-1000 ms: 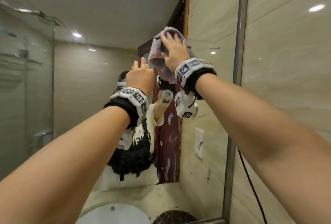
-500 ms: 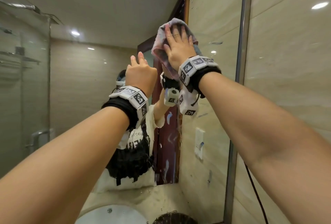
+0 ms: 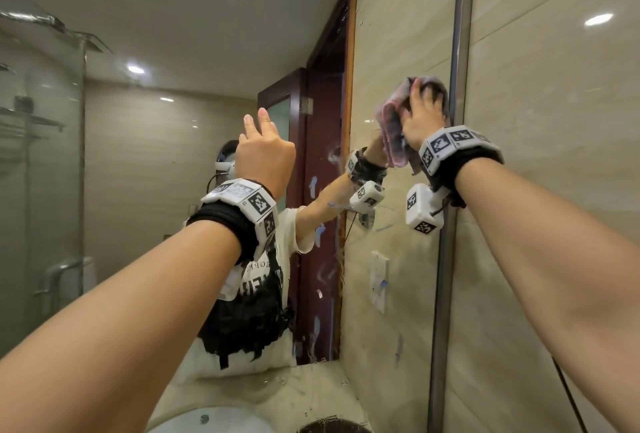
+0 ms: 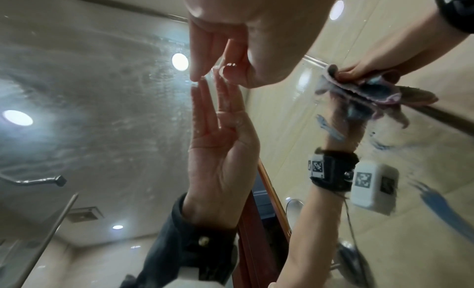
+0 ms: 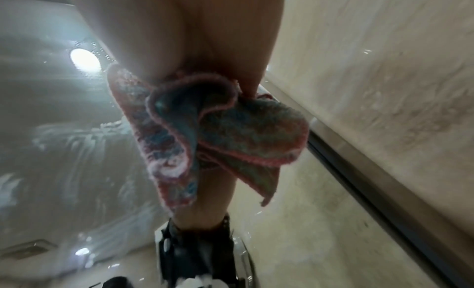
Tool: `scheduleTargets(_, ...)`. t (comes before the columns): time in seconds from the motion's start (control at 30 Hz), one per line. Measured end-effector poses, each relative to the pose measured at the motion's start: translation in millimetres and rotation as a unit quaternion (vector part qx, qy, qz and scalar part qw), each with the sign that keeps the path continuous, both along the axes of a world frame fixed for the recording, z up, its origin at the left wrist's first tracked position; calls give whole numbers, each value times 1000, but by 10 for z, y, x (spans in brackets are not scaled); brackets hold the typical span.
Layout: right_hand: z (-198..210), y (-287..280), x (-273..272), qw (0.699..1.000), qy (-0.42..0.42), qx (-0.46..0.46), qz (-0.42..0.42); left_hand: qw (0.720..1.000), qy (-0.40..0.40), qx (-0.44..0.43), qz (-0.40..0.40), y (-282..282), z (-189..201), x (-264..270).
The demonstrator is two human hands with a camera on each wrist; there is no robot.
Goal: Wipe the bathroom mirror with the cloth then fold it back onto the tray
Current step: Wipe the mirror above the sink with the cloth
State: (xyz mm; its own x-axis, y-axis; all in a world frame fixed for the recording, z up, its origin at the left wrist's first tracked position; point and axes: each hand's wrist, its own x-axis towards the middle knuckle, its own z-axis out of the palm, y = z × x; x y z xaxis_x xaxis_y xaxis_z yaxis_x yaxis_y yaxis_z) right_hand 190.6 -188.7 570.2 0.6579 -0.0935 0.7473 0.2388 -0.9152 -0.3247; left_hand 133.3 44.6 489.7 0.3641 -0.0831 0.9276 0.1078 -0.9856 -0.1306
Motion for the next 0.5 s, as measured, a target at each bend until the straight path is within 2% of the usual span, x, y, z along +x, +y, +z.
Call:
scheduleTargets(0.07, -4, 50, -16, 1000, -5, 1, -11, 1000, 6, -8, 7, 1, -10, -5)
scheduleTargets(0.17, 6, 192, -74, 1000, -13, -9, -12, 999, 17, -23, -24, -8, -19, -12)
scheduleTargets(0.37, 201, 771, -219, 985, -49, -157, 46, 999, 31, -16, -3, -7, -5, -58)
scheduleTargets(0.5, 132, 1028, -253, 969, -68, -228, 72, 999, 39, -5, 18, 4, -4, -37)
